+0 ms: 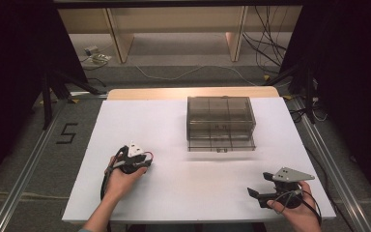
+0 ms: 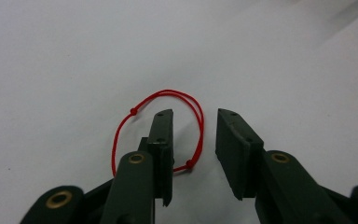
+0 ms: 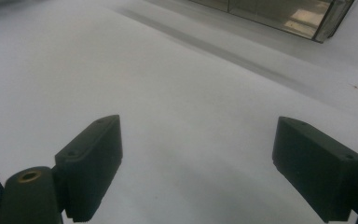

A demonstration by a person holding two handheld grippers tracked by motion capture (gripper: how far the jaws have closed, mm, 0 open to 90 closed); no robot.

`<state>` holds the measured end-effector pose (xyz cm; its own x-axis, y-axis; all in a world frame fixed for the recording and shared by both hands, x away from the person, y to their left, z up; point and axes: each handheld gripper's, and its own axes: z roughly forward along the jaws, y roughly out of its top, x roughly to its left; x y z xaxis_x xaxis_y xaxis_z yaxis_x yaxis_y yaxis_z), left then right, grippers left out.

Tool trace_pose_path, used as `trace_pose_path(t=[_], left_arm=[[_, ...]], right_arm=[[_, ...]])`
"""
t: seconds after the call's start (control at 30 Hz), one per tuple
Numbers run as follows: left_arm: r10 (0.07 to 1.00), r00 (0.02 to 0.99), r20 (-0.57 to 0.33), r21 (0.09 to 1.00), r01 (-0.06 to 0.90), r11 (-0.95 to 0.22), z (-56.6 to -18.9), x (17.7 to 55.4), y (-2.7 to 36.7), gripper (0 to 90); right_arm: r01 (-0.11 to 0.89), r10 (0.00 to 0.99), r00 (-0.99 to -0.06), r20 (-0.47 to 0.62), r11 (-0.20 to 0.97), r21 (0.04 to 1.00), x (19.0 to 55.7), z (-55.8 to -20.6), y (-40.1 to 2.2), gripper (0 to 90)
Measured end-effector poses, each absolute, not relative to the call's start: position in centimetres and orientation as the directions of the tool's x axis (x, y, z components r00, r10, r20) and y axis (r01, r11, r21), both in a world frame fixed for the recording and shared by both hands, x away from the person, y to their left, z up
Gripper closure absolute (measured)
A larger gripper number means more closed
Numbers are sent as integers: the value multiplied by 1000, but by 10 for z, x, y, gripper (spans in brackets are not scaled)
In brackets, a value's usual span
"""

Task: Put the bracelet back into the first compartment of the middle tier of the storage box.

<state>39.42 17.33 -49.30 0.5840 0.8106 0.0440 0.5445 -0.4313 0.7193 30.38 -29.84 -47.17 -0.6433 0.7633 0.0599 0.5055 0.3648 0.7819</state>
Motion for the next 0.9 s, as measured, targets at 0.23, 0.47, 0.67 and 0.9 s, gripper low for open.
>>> trace_pose_path(t=[0.23,0.47,0.67,0.9], left_arm=[[819,573,-11,703,587,-401,-493,397,176,711],[828,560,-29,692,609,-388,-492,398,175,806],[830,556,-44,687,620,-379,-492,398,176,879],[829,557,-41,687,619,-382,-492,398,175,891]], right_arm=[[509,765,-641,62,363,780,303,-472,-298,168],[509,764,-642,62,363,781,303,-471,-298,168],[508,765,-641,62,363,781,303,-471,-298,168],[509,765,-641,64,362,781,303,-471,-298,168]])
